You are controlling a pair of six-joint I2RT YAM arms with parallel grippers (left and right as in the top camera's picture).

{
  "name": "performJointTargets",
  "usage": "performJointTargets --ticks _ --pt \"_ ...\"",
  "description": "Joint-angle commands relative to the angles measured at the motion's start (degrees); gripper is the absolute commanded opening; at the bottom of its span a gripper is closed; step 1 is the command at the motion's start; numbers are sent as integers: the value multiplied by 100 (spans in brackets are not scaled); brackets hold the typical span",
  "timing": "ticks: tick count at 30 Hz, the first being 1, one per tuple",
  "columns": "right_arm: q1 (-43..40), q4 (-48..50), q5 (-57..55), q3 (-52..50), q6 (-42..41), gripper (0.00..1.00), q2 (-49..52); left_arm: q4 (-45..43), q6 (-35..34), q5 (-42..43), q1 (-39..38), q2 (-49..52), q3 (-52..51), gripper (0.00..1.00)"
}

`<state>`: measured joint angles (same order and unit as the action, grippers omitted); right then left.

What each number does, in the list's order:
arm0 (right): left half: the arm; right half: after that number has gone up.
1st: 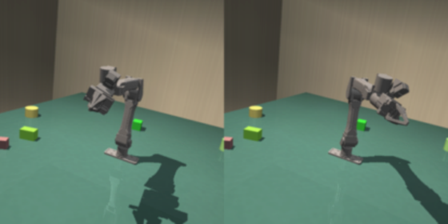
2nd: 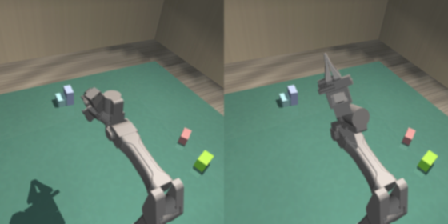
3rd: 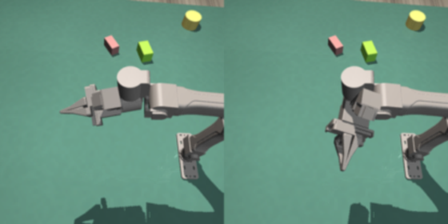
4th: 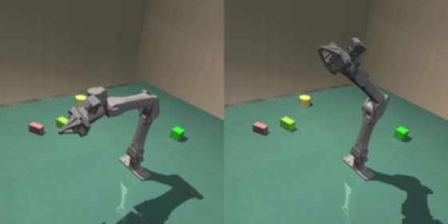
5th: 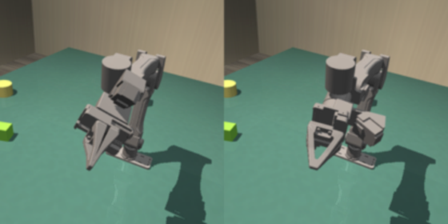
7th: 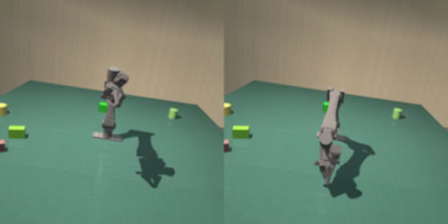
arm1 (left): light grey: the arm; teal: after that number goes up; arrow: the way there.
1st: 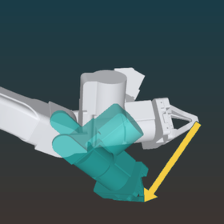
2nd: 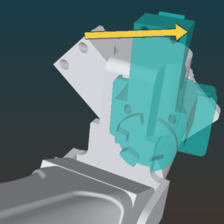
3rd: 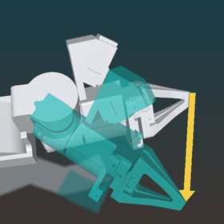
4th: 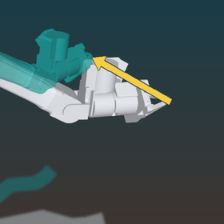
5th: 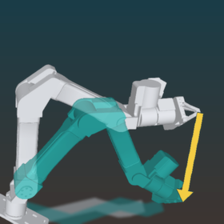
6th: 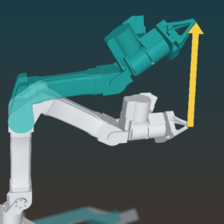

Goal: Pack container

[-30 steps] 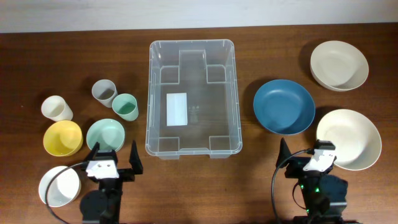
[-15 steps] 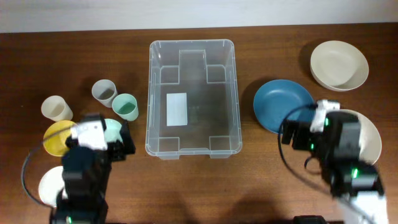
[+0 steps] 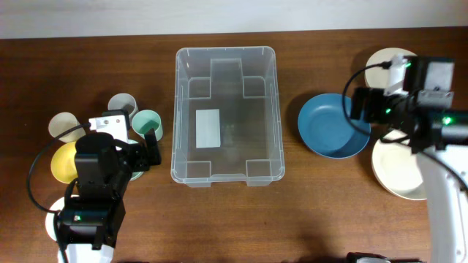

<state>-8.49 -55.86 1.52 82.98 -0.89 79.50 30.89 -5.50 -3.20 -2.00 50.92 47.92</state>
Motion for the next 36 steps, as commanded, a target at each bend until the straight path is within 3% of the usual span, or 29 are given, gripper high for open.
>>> performJointTargets --ticks 1,5,13,36 --pt "-625 4 636 48 358 99 691 72 -52 37 31 -9 131 99" --pt "-1047 42 1145 48 780 99 1534 153 -52 39 31 -9 131 99" --pt "-1108 398 1375 48 866 99 2520 170 -52 -214 31 -9 131 99" --pt "-1102 1285 1521 46 925 99 3862 177 -50 -267 31 -9 131 99"
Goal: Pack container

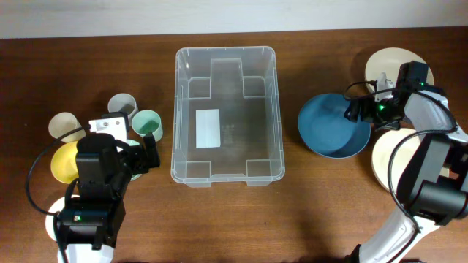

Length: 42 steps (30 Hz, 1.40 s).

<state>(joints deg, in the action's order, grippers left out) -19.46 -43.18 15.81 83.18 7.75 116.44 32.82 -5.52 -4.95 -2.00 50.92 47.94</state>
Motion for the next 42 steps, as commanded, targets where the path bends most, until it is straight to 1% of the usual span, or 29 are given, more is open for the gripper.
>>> performJointTargets --ticks 1,6,11,14,16,22,24,26,28,30,31,33,36,39,42 --pt "-7 20 94 26 61 99 199 -15 -48 -90 31 -9 129 100" --pt "-4 33 92 24 61 100 319 -15 -48 -92 31 -9 129 99" --pt "-4 70 94 24 61 94 321 -15 -48 -92 31 -9 129 100" --pt "-4 57 98 22 59 88 321 -15 -48 -90 31 -9 129 99" --pt "0 59 125 -7 59 86 321 -17 -48 -92 31 -9 129 99" --pt "42 129 223 -208 37 85 321 -17 -48 -92 31 -9 129 99" --pt "72 166 225 -264 37 80 323 -17 -48 -92 31 -9 129 99" --pt "109 168 229 -278 37 78 323 -17 -48 -92 31 -9 129 99" --pt "153 186 243 -278 37 73 326 -17 -48 -92 31 -9 129 99" --pt "192 210 243 -278 35 65 326 -17 -48 -92 31 -9 129 99" --pt "214 223 243 -278 0 56 326 -17 -48 -92 31 -9 129 99" --pt "227 254 243 -278 -120 45 326 -17 -48 -92 31 -9 129 99" --pt "225 302 243 -278 -264 42 326 -17 -48 -92 31 -9 129 99" --pt "227 317 243 -278 -264 37 326 -17 -48 -92 31 -9 129 99" --pt "225 352 243 -278 -264 20 326 -17 -48 -92 31 -9 129 99"
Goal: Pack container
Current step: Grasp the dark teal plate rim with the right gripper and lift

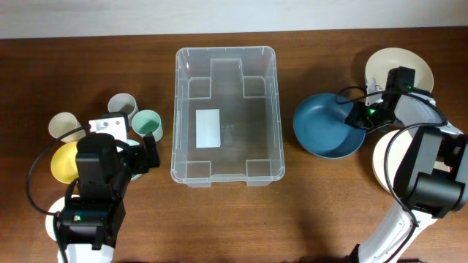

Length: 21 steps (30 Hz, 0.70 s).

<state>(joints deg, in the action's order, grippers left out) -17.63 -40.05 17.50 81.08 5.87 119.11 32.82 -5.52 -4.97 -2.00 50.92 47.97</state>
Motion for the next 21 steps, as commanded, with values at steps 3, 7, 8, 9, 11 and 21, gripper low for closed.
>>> performJointTargets --ticks 3,7,8,9,11,21 --pt "42 83 74 -68 -76 7 59 -17 -48 -90 31 -9 127 99" --pt "42 107 74 -66 -79 4 59 -17 -48 -90 31 -9 127 99" --pt "42 109 74 -66 -79 4 57 -17 -48 -90 31 -9 127 99" --pt "42 107 74 -61 -83 4 52 -17 -48 -90 31 -9 127 99" --pt "42 94 76 -33 -243 4 37 -17 -48 -90 31 -9 127 99" --pt "48 -586 133 815 -802 4 -686 -15 -48 -90 31 -9 127 99"
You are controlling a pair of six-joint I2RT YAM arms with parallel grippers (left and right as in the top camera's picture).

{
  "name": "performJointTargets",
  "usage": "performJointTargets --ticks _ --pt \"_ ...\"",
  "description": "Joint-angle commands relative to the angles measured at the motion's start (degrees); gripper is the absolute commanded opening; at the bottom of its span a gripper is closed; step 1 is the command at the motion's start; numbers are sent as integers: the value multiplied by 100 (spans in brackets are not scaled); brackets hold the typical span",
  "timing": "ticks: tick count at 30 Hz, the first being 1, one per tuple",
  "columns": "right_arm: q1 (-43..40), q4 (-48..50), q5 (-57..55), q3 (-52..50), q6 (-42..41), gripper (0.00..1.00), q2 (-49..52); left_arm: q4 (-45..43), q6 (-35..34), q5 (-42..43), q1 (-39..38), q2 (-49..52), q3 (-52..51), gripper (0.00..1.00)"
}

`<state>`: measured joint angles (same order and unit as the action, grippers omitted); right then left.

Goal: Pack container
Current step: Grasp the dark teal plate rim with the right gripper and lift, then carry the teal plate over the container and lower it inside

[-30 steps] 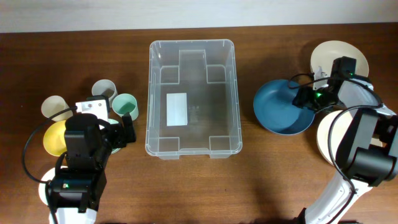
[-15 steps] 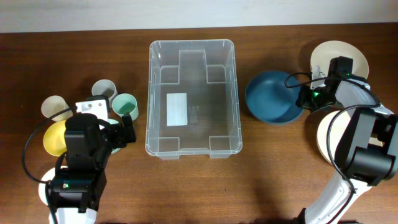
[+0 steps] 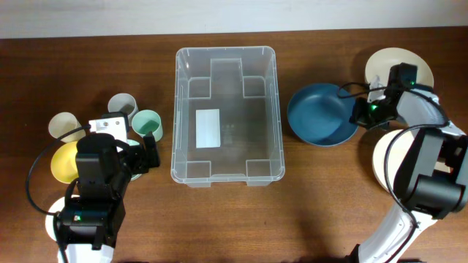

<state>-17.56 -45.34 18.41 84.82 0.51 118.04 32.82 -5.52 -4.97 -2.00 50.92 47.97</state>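
The clear plastic container stands in the middle of the table with only a white label on its floor. A blue bowl sits just right of it, near the container's right wall. My right gripper is shut on the bowl's right rim. My left gripper rests left of the container, just below a green cup. Nothing shows between its fingers, and their spacing is unclear from above.
Left of the container are a grey cup, a beige cup, a yellow bowl and a white dish partly under the left arm. Two cream plates lie at the right edge.
The blue bowl, held by my right gripper, has shifted a little left and toward the back, closer to the container's right wall. The left arm has not moved.
At first my right gripper hovered over the blue bowl's right edge. Then it was down at the bowl's right rim, and after that shut on it with the bowl nudged left. Now the bowl is closer to the container. The left arm stayed still throughout.
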Motion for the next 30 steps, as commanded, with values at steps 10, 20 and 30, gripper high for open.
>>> performJointTargets --ticks 10,20,30 --pt "640 -603 -7 1775 -356 4 -1753 -15 -46 -92 31 -9 127 99" --pt "3145 -483 -1598 2159 227 4 -1635 7 -61 -90 87 -15 186 99" --pt "3934 -4 -2061 2159 249 4 -400 326 -557 -170 1338 -13 868 99"
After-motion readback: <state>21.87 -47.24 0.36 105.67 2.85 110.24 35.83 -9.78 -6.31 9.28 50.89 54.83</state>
